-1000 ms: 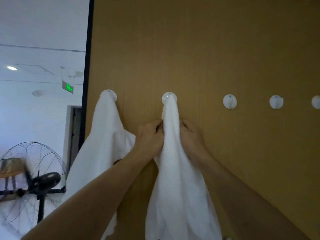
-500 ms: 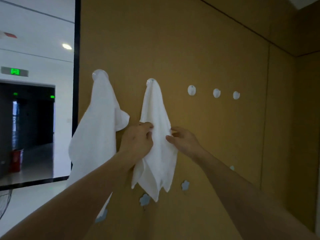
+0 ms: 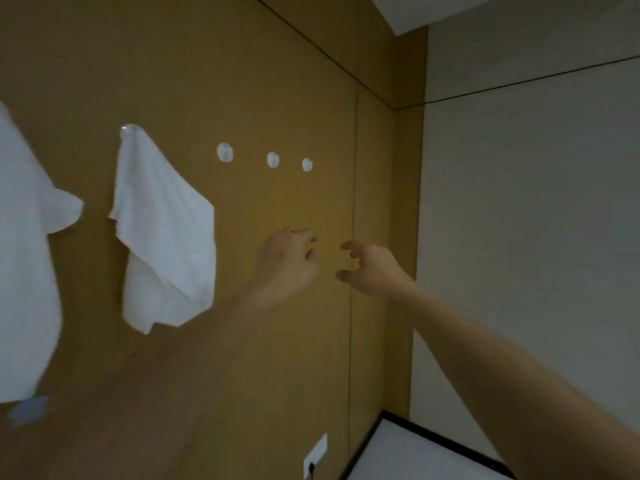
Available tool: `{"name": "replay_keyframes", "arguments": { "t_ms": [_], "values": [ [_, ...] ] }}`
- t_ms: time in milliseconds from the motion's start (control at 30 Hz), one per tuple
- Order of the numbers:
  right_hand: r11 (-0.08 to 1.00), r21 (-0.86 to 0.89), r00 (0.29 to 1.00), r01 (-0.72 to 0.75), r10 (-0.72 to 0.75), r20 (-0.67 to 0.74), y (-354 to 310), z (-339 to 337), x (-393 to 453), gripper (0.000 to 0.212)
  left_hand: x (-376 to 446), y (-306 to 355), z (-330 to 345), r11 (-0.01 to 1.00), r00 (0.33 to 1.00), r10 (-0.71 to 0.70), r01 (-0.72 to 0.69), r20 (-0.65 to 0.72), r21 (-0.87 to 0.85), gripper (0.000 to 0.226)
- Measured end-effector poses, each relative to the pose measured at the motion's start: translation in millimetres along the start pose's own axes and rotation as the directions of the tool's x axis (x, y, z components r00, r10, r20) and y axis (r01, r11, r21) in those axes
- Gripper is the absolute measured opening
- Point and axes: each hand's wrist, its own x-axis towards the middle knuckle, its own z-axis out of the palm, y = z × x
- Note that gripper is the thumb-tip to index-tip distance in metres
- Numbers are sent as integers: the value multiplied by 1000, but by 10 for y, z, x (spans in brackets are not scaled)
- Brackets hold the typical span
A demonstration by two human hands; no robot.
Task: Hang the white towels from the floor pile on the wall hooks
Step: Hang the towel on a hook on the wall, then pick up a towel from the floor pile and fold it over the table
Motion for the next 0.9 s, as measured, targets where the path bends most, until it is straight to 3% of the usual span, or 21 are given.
{"name": "replay_keyframes", "arguments": {
  "t_ms": [233,433,667,900],
  "values": [
    [951,-128,957,-283,270,-105,1620,-1347,-1334,67,-228,2225,943,967,979,177,-155,96,-204,27],
    [834,-217,858,-508,465,-219,2873,-2424,-2740,66,-705,4194,1613,870,892,417,-336,176,-360,27],
    [634,-228,669,-739,650,-359,3903,-3506,-4363,69,-1396,6332,2150,693,738,643,-447,205,-565,34],
    [372,-160,403,-914,792,-458,4652,-4234,-5855,68,-2138,8209,2525,451,525,836,-493,159,-744,38]
  ]
}}
